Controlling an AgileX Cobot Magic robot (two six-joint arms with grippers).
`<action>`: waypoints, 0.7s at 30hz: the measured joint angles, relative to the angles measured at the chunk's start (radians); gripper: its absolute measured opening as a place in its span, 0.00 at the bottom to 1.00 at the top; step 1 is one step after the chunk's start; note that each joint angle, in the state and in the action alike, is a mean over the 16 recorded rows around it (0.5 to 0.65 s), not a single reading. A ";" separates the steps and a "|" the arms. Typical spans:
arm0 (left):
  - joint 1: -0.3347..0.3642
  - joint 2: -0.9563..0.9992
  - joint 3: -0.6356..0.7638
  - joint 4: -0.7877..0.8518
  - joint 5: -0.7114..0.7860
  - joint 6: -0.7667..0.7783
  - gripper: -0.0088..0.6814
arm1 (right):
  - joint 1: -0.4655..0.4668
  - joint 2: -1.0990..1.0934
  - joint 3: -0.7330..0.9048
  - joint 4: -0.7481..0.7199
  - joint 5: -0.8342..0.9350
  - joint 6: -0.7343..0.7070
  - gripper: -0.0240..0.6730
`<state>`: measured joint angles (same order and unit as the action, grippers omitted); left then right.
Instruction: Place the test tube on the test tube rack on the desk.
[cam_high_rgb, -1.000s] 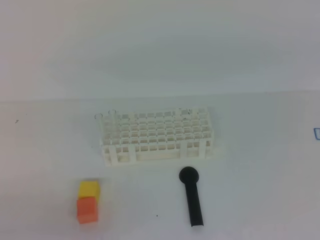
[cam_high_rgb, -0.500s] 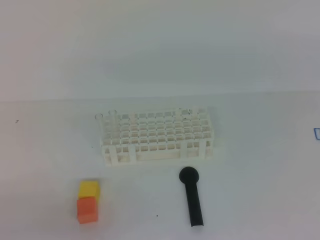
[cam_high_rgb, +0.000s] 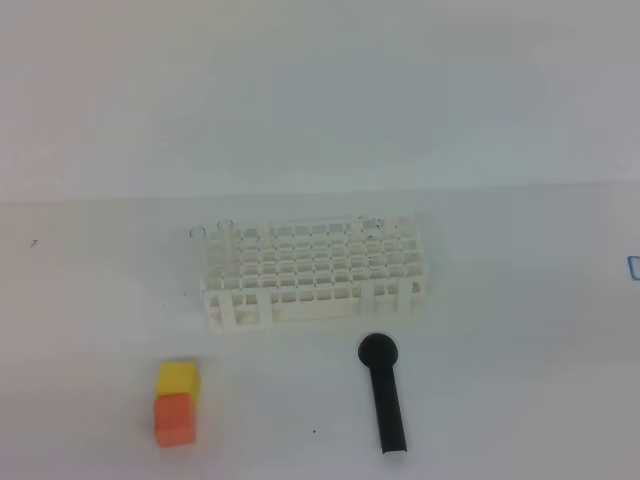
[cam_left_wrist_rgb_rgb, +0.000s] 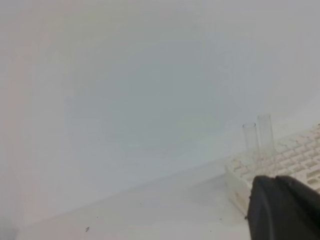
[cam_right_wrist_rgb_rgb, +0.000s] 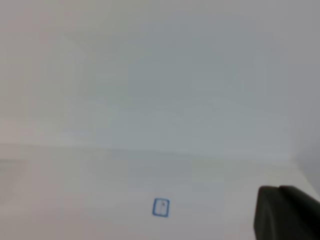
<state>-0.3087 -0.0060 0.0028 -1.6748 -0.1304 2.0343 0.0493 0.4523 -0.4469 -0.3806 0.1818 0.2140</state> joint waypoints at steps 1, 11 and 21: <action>0.000 0.000 0.000 0.000 0.000 0.000 0.01 | -0.016 -0.050 0.047 -0.003 0.002 0.010 0.03; 0.000 0.000 -0.001 0.000 0.000 0.000 0.01 | -0.125 -0.412 0.384 -0.005 0.071 0.071 0.03; 0.000 0.000 -0.002 0.000 0.000 0.000 0.01 | -0.137 -0.464 0.470 0.030 0.162 0.079 0.03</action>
<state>-0.3087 -0.0060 0.0010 -1.6748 -0.1309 2.0343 -0.0876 -0.0113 0.0227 -0.3508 0.3434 0.2930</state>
